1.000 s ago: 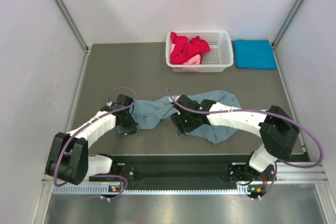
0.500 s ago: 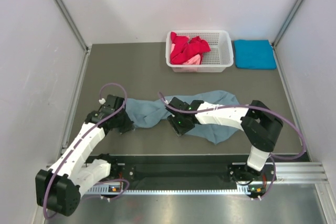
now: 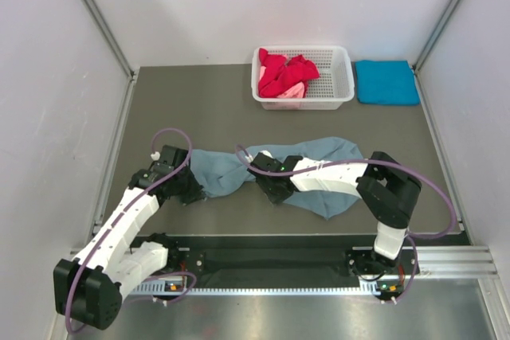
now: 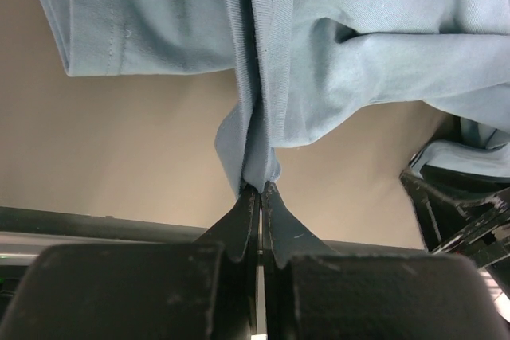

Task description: Fold and stack the t-shirts

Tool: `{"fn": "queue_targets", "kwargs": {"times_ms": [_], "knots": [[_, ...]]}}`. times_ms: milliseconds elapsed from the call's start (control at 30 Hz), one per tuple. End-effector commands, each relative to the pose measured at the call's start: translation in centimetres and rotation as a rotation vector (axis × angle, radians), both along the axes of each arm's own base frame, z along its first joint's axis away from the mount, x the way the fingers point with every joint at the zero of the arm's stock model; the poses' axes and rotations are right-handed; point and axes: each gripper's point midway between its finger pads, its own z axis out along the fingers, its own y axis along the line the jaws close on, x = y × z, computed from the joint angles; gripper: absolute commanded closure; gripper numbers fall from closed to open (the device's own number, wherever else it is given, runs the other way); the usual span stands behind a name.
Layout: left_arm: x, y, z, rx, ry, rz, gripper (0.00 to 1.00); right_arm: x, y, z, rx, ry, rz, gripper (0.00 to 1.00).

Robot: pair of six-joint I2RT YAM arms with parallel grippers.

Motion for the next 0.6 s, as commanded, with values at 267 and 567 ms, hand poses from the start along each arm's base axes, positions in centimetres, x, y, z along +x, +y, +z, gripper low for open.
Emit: {"fn": "queue_targets", "kwargs": {"times_ms": [267,567], "knots": [[-0.3,-0.3,0.5,-0.018,0.0,-0.013,1.0,2.7,0.3,0.8,-0.051,-0.14,0.031,0.59],[-0.2,-0.3,0.5,-0.017,-0.005,-0.019,1.0,2.3,1.7,0.0,-0.012,-0.098,0.048,0.54]]}}
